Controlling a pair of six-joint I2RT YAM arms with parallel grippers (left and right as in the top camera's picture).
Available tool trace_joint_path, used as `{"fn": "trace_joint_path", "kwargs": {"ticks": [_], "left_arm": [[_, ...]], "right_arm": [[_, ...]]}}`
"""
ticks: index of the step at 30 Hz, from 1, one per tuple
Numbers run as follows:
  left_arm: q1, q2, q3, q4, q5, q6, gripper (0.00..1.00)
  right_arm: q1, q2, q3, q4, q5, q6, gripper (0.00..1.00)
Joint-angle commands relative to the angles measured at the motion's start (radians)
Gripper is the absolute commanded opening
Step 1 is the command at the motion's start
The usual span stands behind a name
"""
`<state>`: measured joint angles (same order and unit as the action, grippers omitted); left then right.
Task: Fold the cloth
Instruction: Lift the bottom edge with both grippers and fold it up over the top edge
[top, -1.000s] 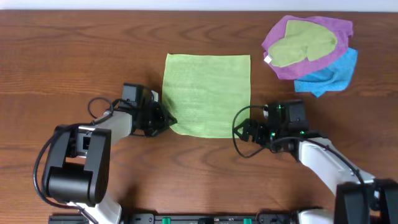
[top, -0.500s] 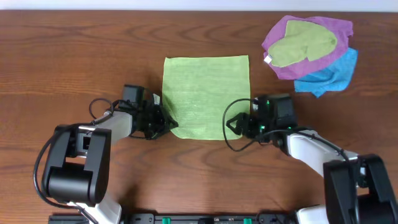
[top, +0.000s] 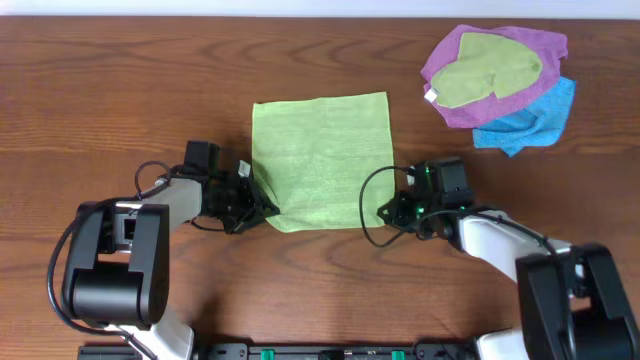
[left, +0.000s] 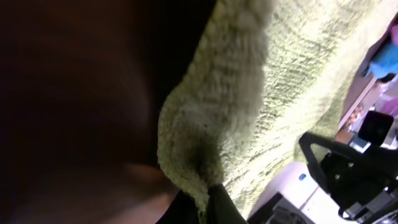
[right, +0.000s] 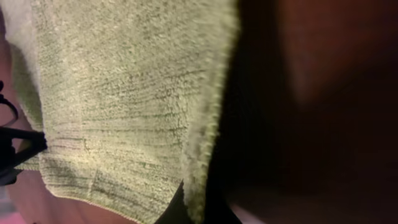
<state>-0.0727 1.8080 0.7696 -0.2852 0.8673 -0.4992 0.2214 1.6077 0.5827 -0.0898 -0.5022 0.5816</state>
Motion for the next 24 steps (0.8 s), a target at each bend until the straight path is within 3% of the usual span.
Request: {"fn": "trace_joint_path", "kwargs": {"ticks": [1, 8, 13, 24], "left_arm": [[0.007, -0.034, -0.008, -0.042, 0.021, 0.065, 0.06], [0.007, -0.135, -0.008, -0.15, 0.023, 0.08, 0.06], [0.007, -0.219, -0.008, -0.199, 0.016, 0.064, 0.06], [0.007, -0.284, -0.008, -0.027, -0.063, -0.063, 0.06]], "right_arm": [[0.01, -0.072, -0.016, -0.037, 0.012, -0.003, 0.01], [0.029, -0.24, -0.016, -0.183, 0.027, -0.006, 0.01], [0.064, -0.321, -0.016, -0.188, 0.039, -0.005, 0.01], [0.066, -0.351, -0.013, -0.007, 0.223, -0.003, 0.01]]}}
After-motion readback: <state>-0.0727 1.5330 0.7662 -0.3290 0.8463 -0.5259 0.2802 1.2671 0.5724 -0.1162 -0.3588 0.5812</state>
